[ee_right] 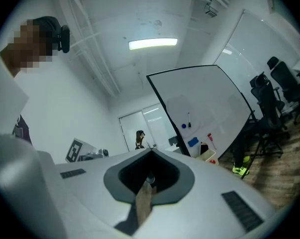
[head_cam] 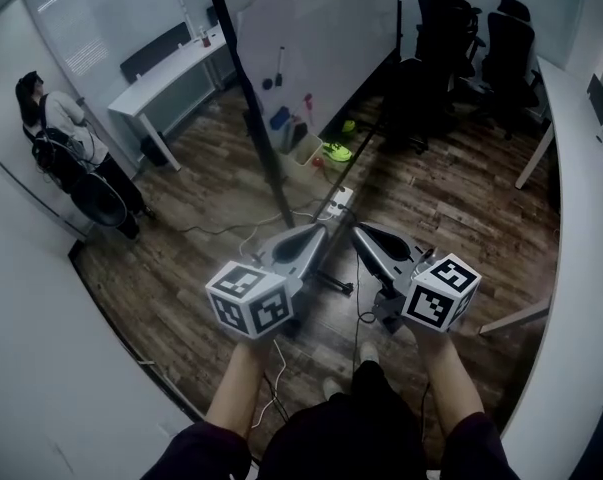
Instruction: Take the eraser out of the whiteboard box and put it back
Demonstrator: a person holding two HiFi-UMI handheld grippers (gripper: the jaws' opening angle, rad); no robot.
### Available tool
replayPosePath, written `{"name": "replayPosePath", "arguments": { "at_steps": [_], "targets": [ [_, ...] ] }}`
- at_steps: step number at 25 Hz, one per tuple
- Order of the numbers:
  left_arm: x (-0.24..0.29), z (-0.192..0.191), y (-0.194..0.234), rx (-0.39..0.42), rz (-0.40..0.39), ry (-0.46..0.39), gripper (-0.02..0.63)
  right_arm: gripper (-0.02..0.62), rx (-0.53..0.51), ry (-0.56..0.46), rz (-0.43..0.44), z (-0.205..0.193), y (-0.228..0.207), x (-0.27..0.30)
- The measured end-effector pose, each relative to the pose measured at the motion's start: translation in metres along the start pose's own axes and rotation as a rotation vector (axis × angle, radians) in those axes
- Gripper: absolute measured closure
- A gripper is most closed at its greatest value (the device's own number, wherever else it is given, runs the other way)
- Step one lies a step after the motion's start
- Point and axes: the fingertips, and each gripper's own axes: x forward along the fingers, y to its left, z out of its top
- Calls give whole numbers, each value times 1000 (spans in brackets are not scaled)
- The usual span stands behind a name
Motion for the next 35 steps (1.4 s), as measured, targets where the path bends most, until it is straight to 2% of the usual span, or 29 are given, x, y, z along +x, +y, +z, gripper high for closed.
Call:
{"name": "replayPosePath", "arguments": {
  "at_steps": [19, 27, 35],
  "targets": [
    [106, 15, 39, -14, 64, 6, 601, 592, 21, 52, 68, 32, -107, 32],
    [137, 16, 50, -25, 138, 8, 600, 592, 54, 81, 127, 39, -140, 38],
    [141, 16, 69, -36, 212, 7, 601, 592, 89, 102, 182, 35, -154, 56]
  ]
}}
